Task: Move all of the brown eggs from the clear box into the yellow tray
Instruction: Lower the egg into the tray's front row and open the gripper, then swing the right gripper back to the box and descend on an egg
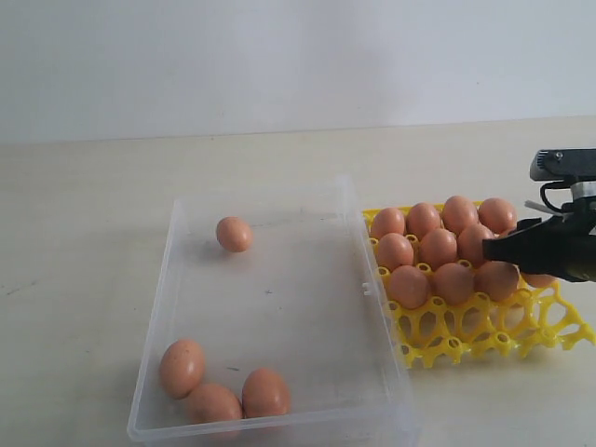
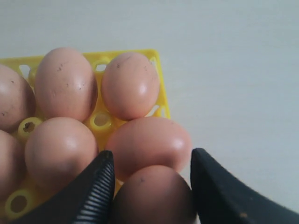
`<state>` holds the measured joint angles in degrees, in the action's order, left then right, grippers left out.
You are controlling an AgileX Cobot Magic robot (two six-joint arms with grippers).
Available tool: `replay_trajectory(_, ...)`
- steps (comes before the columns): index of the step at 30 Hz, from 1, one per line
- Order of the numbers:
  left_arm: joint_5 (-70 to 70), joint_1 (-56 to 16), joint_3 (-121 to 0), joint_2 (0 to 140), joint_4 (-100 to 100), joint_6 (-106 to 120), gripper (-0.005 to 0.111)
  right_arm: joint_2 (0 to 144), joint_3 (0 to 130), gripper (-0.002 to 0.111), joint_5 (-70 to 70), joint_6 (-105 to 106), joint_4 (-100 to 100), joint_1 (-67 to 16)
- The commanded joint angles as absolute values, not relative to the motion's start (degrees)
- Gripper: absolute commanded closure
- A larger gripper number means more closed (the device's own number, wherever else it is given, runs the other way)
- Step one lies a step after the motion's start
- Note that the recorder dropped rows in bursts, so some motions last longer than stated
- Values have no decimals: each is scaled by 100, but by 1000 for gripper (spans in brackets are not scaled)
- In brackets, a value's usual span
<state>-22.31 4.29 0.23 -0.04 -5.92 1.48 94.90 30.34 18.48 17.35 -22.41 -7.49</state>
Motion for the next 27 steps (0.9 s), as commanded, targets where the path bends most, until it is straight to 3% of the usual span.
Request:
replay_trajectory(1, -2179, 400, 0, 0, -590, 127, 107, 9521, 3015, 100, 1991, 1629, -2188, -716)
replay_trajectory(11, -2179, 400, 0, 0, -590, 127, 107, 9521, 3015, 64, 1991, 1509, -2188, -716)
replay_trajectory(27, -2179, 400, 0, 0, -590, 127, 107, 9521, 3015, 57, 1876, 1495, -2188, -716)
